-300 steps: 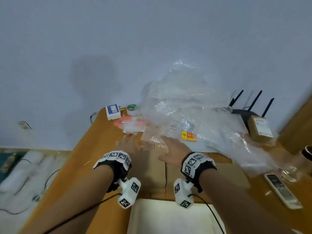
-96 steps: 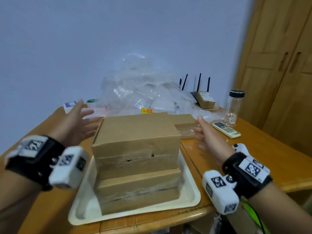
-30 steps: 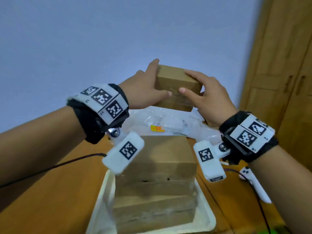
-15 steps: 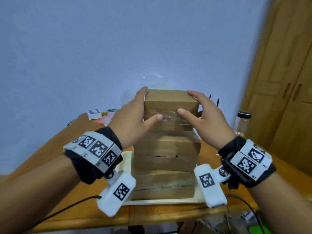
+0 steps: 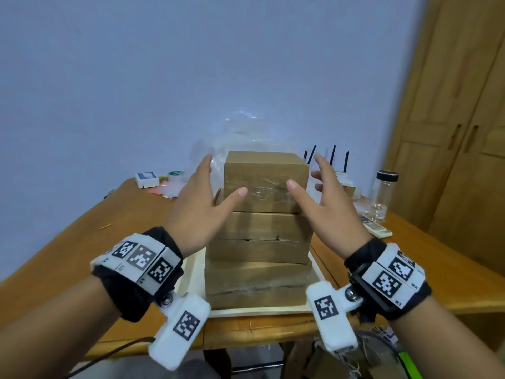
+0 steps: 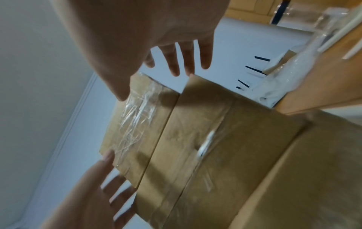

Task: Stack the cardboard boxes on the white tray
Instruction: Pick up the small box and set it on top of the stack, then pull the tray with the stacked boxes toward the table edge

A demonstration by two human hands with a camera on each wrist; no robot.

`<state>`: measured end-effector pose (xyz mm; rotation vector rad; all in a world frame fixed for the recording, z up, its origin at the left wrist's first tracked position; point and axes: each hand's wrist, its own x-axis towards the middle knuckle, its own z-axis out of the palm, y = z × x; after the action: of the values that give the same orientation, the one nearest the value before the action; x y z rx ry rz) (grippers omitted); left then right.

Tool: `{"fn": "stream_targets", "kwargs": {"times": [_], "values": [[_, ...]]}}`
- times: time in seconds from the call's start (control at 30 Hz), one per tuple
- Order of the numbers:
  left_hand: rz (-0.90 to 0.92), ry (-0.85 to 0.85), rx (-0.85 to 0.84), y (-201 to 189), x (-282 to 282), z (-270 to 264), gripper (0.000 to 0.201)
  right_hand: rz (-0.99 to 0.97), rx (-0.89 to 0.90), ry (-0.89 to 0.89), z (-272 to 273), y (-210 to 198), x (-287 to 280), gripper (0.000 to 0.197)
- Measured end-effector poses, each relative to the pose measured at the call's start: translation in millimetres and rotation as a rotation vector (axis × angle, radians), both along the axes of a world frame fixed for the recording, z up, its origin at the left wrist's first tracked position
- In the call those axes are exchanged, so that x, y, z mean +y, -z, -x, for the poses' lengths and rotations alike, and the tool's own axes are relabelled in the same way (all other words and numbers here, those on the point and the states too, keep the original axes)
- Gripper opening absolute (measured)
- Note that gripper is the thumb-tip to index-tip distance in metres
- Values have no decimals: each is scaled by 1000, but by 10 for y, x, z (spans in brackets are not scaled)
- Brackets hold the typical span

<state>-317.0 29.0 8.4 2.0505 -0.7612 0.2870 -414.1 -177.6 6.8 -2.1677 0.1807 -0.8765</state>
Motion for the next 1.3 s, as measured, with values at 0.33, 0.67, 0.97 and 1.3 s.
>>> {"fn": "stream_targets", "kwargs": {"times": [0.33,0.67,0.97,1.3], "values": [[38,66,203,1118,146,142,129,-327,18,-236,84,881,49,80],[196,-33,94,1408,158,148,88,-323,52,-183,13,1138,-134,63],[362,-9,200,1478,142,126,74,-372,-15,-210,26,1203,-82,69],[389,57,226,1500,205,127,77,-321,20,-199,87,1211,-36,81]]}}
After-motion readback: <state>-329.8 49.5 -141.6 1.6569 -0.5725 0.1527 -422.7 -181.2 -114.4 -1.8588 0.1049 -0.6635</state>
